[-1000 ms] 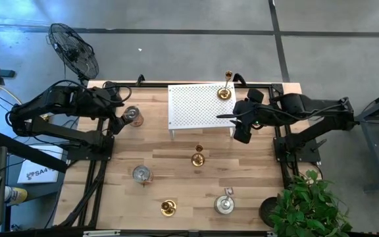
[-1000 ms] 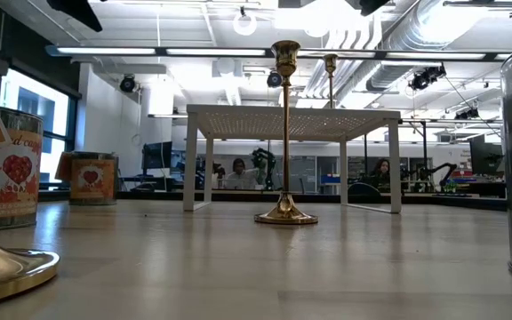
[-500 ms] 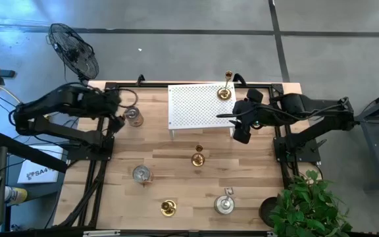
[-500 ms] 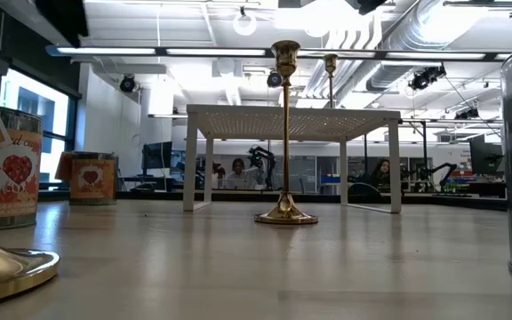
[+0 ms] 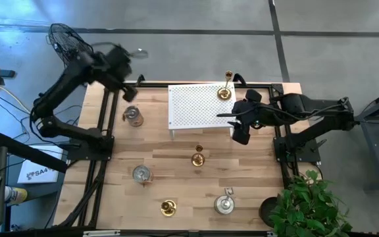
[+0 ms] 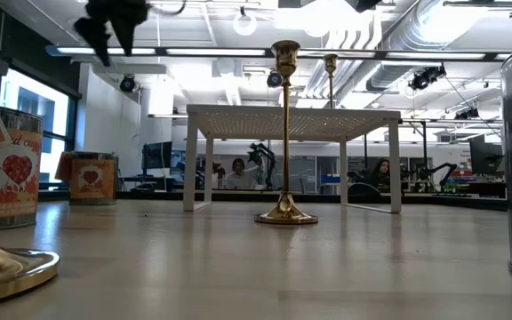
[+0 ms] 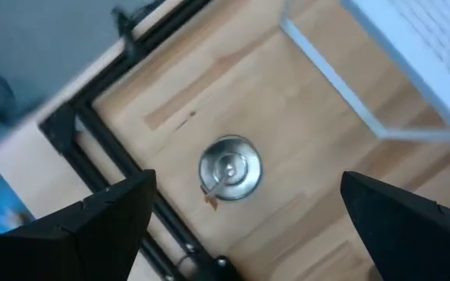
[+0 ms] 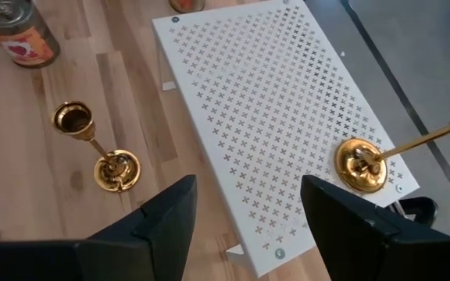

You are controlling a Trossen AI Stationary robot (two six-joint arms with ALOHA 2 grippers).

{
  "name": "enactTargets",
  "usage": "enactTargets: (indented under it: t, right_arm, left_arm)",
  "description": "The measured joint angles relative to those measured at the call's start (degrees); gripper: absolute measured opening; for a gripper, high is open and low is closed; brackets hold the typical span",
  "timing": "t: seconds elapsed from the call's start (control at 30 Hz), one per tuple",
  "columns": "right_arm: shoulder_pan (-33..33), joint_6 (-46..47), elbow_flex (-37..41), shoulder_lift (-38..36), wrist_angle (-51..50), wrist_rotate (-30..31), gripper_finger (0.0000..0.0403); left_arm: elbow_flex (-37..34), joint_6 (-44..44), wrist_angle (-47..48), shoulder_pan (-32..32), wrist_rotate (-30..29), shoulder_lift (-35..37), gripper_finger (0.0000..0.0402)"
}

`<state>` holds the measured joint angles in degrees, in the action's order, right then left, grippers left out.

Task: Pick & Place candle stick holders
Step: Put the top silver candle on the shelf aligned with the gold candle holder

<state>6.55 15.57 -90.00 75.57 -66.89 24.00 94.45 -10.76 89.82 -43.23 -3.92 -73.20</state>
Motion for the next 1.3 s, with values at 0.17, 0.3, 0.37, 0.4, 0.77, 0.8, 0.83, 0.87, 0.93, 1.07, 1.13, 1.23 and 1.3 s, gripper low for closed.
enactTargets:
  t: [0.17, 0.3, 0.37, 0.4, 0.77, 0.8, 0.83, 0.87, 0.93, 1.07, 1.13, 1.23, 1.3]
  right_arm:
    - [0.0, -0.5, 0.0, 0.0, -0.1, -0.3, 0.0224]
    - [0.0, -1.3, 0.0, 0.0, -0.1, -0.3, 0.0225]
    - [0.0, -1.6, 0.0, 0.0, -0.1, -0.2, 0.0224]
    - [0.0, -1.7, 0.0, 0.0, -0.1, -0.2, 0.0224]
    - [0.0, -3.2, 0.0, 0.0, 1.0, -0.1, 0.0224]
    - [0.0, -3.2, 0.0, 0.0, 1.1, -0.2, 0.0224]
    - [0.0, -3.2, 0.0, 0.0, 1.2, -0.1, 0.0224]
    - [0.0, -3.2, 0.0, 0.0, 1.2, -0.1, 0.0224]
    - [0.0, -3.2, 0.1, 0.0, 1.2, -0.1, 0.0225]
    - [0.0, -3.2, 0.2, 0.0, 1.2, -0.2, 0.0224]
    - [0.0, -3.2, 0.2, 0.0, 1.3, -0.2, 0.0225]
    - [0.0, -3.2, 0.2, 0.1, 1.3, -0.2, 0.0224]
    - [0.0, -3.2, 0.2, 0.1, 1.4, -0.2, 0.0225]
  left_arm:
    - [-2.7, 0.2, 0.2, -12.2, 10.5, -0.9, 0.0399]
    - [-7.3, 0.5, 0.2, -14.7, 10.2, -0.8, 0.0399]
    - [-10.0, 0.4, 0.2, -14.5, 9.4, -0.8, 0.0399]
    - [-11.5, 0.2, 0.2, -14.5, 9.0, -0.8, 0.0399]
    - [-24.7, -3.1, -1.5, -14.5, 5.5, -1.0, 0.0399]
    - [-25.4, -3.1, -2.4, -14.5, 6.1, -1.0, 0.0399]
    - [-25.9, -3.2, -3.2, -14.5, 6.6, -1.1, 0.0399]
    - [-26.3, -3.2, -4.0, -14.5, 6.6, -1.0, 0.0399]
    - [-27.1, -3.4, -6.2, -13.9, 6.6, -1.0, 0.0399]
    - [-28.3, -4.7, -8.5, -10.6, 6.8, -1.8, 0.0399]
    - [-28.4, -5.2, -8.8, -8.8, 6.7, -2.6, 0.0399]
    - [-28.4, -7.5, -9.9, -5.5, 5.9, -4.5, 0.0399]
    - [-28.4, -7.6, -10.0, -3.8, 6.1, -5.8, 0.0399]
